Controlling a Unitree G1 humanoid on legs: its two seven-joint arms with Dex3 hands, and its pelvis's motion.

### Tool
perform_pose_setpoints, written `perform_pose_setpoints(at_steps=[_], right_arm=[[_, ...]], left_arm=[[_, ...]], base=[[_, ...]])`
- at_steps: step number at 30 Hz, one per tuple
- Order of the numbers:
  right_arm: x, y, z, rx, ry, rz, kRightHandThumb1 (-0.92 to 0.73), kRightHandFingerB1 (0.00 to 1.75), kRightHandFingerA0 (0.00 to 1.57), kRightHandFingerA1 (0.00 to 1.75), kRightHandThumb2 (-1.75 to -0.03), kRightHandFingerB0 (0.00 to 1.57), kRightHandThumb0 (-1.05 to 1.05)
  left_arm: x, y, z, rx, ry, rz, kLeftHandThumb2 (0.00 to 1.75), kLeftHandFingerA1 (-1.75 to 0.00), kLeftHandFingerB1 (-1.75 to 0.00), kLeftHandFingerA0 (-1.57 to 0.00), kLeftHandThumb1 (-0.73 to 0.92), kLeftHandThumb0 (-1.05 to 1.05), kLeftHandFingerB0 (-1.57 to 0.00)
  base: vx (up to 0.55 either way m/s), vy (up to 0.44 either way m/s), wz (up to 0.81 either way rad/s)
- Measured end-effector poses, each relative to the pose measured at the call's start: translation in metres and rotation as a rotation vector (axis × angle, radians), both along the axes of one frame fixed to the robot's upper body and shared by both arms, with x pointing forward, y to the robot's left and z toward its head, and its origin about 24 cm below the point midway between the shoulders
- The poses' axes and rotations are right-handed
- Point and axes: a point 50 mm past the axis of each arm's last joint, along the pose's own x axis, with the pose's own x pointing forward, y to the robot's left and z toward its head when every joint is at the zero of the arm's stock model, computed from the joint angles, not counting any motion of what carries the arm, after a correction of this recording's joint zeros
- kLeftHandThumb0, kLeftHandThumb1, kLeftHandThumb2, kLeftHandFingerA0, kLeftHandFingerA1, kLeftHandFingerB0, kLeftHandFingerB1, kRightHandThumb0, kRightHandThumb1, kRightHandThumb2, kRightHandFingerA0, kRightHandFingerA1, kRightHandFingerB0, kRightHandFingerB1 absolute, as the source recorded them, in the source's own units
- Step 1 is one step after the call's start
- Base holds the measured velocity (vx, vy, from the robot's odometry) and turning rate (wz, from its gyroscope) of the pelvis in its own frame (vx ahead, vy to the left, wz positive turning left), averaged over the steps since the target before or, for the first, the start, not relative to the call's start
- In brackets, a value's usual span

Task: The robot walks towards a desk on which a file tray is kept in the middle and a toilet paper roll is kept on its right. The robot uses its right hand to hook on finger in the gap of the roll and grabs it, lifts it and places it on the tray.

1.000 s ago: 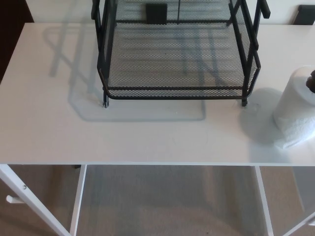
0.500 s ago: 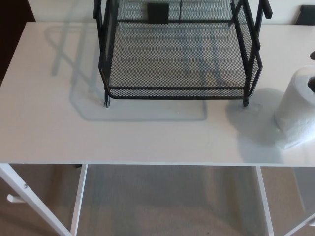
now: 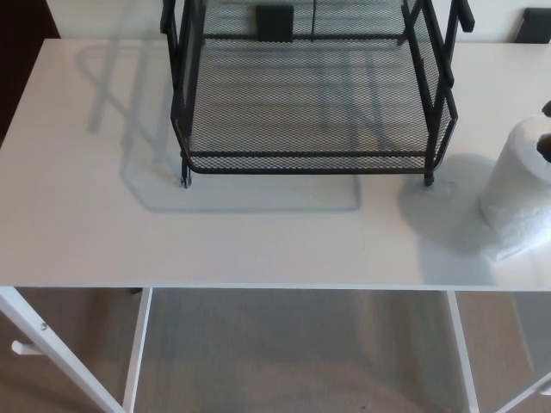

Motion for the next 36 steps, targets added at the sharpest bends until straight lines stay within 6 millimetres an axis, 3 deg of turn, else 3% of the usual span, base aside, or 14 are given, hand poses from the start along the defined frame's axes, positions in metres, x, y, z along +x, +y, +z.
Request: perform_pose_setpoints(at_steps=[1,2,5,6,7,17,19,20,26,27,30,31,35,36], right_arm=[[-0.001,0.000,-0.002,0.001,0.004,0.000,-0.61,0.33,0.89,0.74,-0.60,0.37,-0.46],[-0.003,-0.001,-0.004,0.003,0.010,0.000,-0.60,0.32,0.90,0.75,-0.59,0.37,-0.46],[-0.007,-0.002,-0.008,0.005,0.020,0.000,-0.62,0.32,0.89,0.73,-0.58,0.38,-0.49],[-0.008,-0.002,-0.009,0.004,0.022,0.000,-0.62,0.32,0.88,0.74,-0.58,0.38,-0.49],[-0.008,-0.002,-0.009,0.004,0.022,0.001,-0.62,0.32,0.89,0.77,-0.59,0.38,-0.49],[-0.008,-0.004,-0.010,0.002,0.027,-0.006,-0.61,0.32,0.86,0.76,-0.58,0.39,-0.48],[-0.008,-0.004,-0.011,0.002,0.029,-0.009,-0.45,0.48,0.80,0.79,-0.83,0.30,-0.53],[-0.007,-0.005,-0.012,0.003,0.034,-0.012,-0.62,0.32,0.87,0.75,-0.58,0.40,-0.49],[-0.005,-0.006,-0.026,0.006,0.075,-0.031,-0.58,0.33,0.87,0.85,-0.57,0.41,-0.48],[-0.004,-0.007,-0.028,0.005,0.082,-0.034,-0.59,0.34,0.87,0.86,-0.58,0.42,-0.49],[-0.003,-0.007,-0.036,0.003,0.093,-0.046,-0.58,0.34,0.84,0.92,-0.58,0.43,-0.48],[-0.002,-0.008,-0.038,0.003,0.097,-0.050,-0.59,0.34,0.83,0.94,-0.58,0.43,-0.48],[0.000,-0.009,-0.045,0.004,0.098,-0.062,-0.56,0.35,0.81,0.94,-0.58,0.45,-0.48],[0.000,-0.009,-0.046,0.006,0.094,-0.062,-0.57,0.34,0.81,0.94,-0.57,0.44,-0.48]], left_arm=[[0.000,0.000,0.000,0.001,0.001,-0.002,0.65,-0.72,-0.55,-0.45,0.83,-0.71,-0.18],[-0.001,0.000,0.000,0.001,0.002,-0.002,0.98,-0.70,-0.58,-0.40,0.67,-0.71,-0.18],[-0.002,0.000,0.000,0.002,0.003,-0.002,0.65,-0.71,-0.55,-0.43,0.83,-0.71,-0.17],[-0.002,0.000,0.000,0.003,0.003,-0.003,0.99,-0.73,-0.59,-0.47,0.65,-0.72,-0.19],[-0.002,0.000,0.000,0.003,0.003,-0.003,0.65,-0.72,-0.55,-0.45,0.83,-0.71,-0.18],[0.000,0.000,0.001,0.008,-0.001,-0.002,0.65,-0.73,-0.55,-0.43,0.83,-0.72,-0.17],[0.001,0.000,0.001,0.009,-0.002,-0.006,0.98,-0.70,-0.58,-0.42,0.66,-0.72,-0.18],[0.001,0.000,0.001,0.009,-0.003,-0.007,0.65,-0.71,-0.55,-0.43,0.83,-0.71,-0.19],[0.001,0.000,0.000,0.010,0.002,-0.015,0.65,-0.74,-0.55,-0.43,0.83,-0.72,-0.20],[0.001,0.000,0.000,0.010,0.002,-0.015,1.00,-0.71,-0.58,-0.40,0.67,-0.74,-0.17],[0.001,0.000,0.000,0.011,0.002,-0.021,0.65,-0.76,-0.56,-0.43,0.84,-0.71,-0.18],[0.002,0.000,0.000,0.011,0.001,-0.021,0.99,-0.70,-0.58,-0.39,0.67,-0.72,-0.19],[0.002,-0.001,-0.001,0.010,0.004,-0.024,1.01,-0.71,-0.58,-0.41,0.67,-0.72,-0.17],[0.002,-0.001,-0.001,0.010,0.006,-0.025,0.66,-0.73,-0.54,-0.44,0.86,-0.70,-0.19]], base=[[0.00,0.000,0.00],[0.00,0.000,0.00],[0.00,0.000,0.00],[0.00,0.000,0.00],[0.00,0.000,0.00],[0.00,0.000,0.00],[0.00,0.000,0.00],[0.00,0.000,0.00],[0.00,0.000,0.00],[0.00,0.000,0.00],[0.00,0.000,0.00],[0.00,0.000,0.00],[0.00,0.000,0.00],[0.00,0.000,0.00]])
